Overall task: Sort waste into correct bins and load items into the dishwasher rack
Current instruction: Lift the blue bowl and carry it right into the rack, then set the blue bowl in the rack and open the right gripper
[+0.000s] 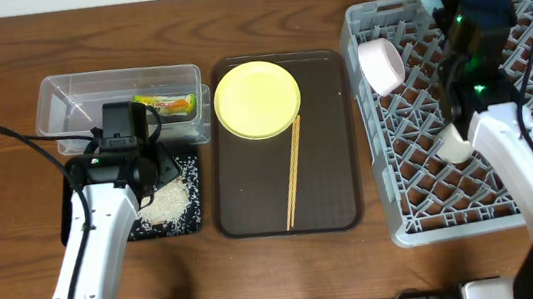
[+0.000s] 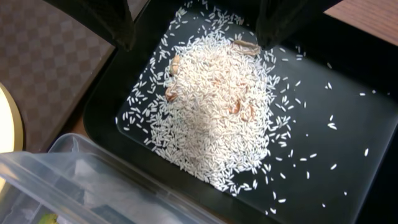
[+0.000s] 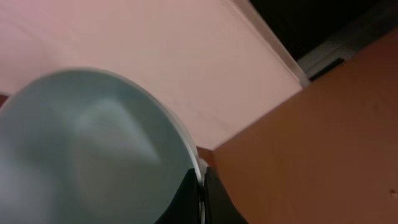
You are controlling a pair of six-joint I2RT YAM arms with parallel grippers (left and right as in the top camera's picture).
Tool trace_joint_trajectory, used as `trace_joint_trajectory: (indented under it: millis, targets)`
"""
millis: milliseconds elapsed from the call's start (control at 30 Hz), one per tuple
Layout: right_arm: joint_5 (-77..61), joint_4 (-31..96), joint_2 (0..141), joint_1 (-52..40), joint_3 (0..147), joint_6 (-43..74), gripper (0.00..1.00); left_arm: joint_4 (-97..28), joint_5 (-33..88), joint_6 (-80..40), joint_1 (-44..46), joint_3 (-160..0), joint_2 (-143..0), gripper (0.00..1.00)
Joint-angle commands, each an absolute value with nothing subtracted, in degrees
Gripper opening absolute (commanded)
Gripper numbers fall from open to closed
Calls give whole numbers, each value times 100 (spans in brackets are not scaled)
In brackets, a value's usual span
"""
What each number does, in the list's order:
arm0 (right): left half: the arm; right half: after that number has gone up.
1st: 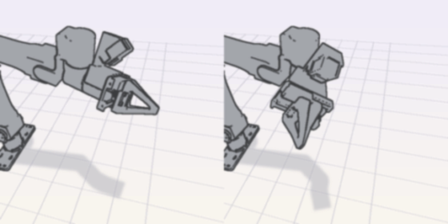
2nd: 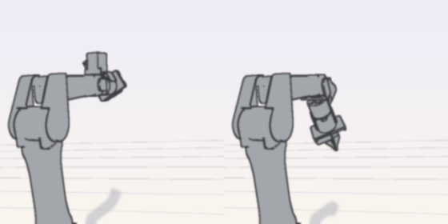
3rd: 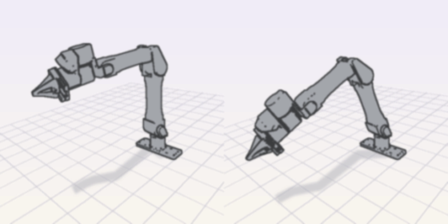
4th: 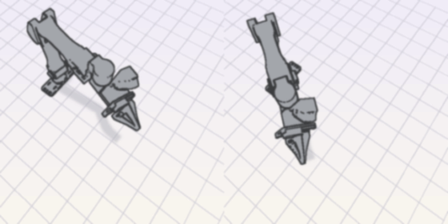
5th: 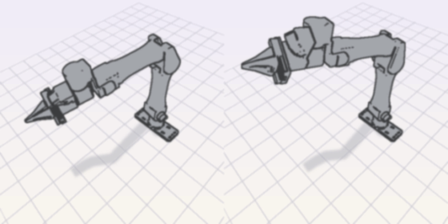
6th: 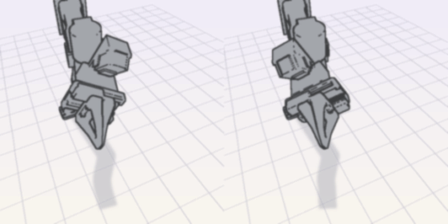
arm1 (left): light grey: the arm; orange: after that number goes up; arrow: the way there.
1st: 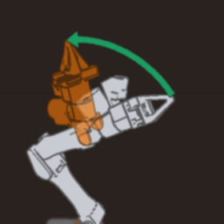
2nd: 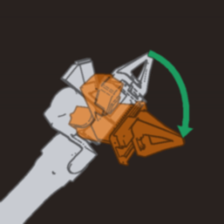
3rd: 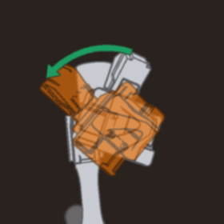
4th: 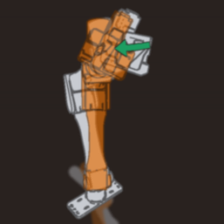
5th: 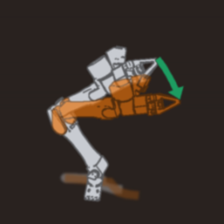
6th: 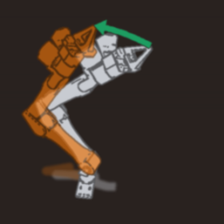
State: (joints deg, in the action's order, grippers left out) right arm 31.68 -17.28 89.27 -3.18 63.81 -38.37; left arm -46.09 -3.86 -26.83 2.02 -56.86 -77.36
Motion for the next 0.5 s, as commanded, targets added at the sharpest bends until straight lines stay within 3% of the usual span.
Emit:
trace_joint_trajectory:
  millis: [0, 133, 467]
  targets:
    - [3345, -2001, 9260, -45, 6451, -4475, 1, -4619, -495, -2714, 178, -5649, -7708, 66]
    - [3717, -2657, 9660, 163, 6451, -4510, 1, -4619, -497, -2714, 178, -5649, -7708, 66]
    - [3706, -2504, 10420, 21, 6449, -4390, 1, -4604, -495, -2714, 178, -5649, -7708, 66]
